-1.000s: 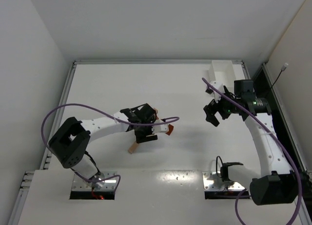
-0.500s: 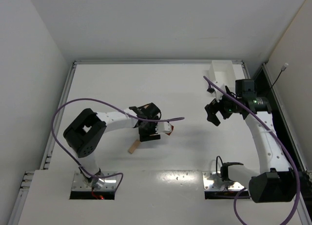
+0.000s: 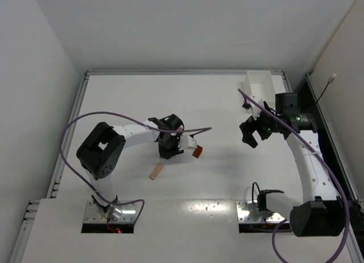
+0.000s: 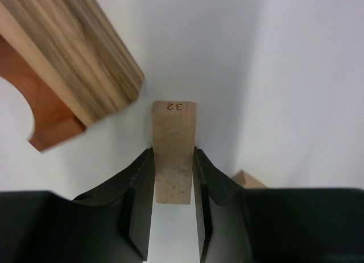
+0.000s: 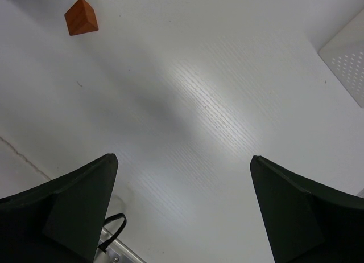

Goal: Build the wood block tower

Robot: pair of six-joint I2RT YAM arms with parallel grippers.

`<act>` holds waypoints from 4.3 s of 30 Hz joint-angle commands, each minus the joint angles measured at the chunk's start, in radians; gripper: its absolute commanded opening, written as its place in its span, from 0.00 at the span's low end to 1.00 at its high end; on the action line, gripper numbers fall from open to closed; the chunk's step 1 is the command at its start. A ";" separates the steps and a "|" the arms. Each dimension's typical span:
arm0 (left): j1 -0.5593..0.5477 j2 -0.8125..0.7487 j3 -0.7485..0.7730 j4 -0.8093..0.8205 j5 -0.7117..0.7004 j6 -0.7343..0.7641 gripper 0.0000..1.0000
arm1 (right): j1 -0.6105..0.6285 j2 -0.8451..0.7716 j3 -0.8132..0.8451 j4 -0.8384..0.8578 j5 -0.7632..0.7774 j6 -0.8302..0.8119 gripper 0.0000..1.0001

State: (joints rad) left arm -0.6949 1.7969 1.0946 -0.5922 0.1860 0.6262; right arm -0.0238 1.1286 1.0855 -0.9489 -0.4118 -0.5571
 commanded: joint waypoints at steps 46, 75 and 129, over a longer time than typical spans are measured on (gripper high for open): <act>0.225 0.302 0.555 -0.139 -0.333 -1.195 0.00 | -0.332 0.088 0.024 0.107 -0.134 0.341 1.00; 0.043 0.420 0.757 -0.129 -0.321 -1.261 0.00 | -0.332 0.108 -0.004 0.125 -0.153 0.350 1.00; 1.044 -0.269 0.528 -0.221 -0.128 -0.945 0.99 | 0.897 0.606 0.277 0.401 -0.128 -0.498 0.79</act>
State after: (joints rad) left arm 0.3199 1.5784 1.6493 -0.7761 -0.0017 -0.3649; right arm 0.8543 1.6947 1.2846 -0.6331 -0.4515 -1.0073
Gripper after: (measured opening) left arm 0.991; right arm 0.805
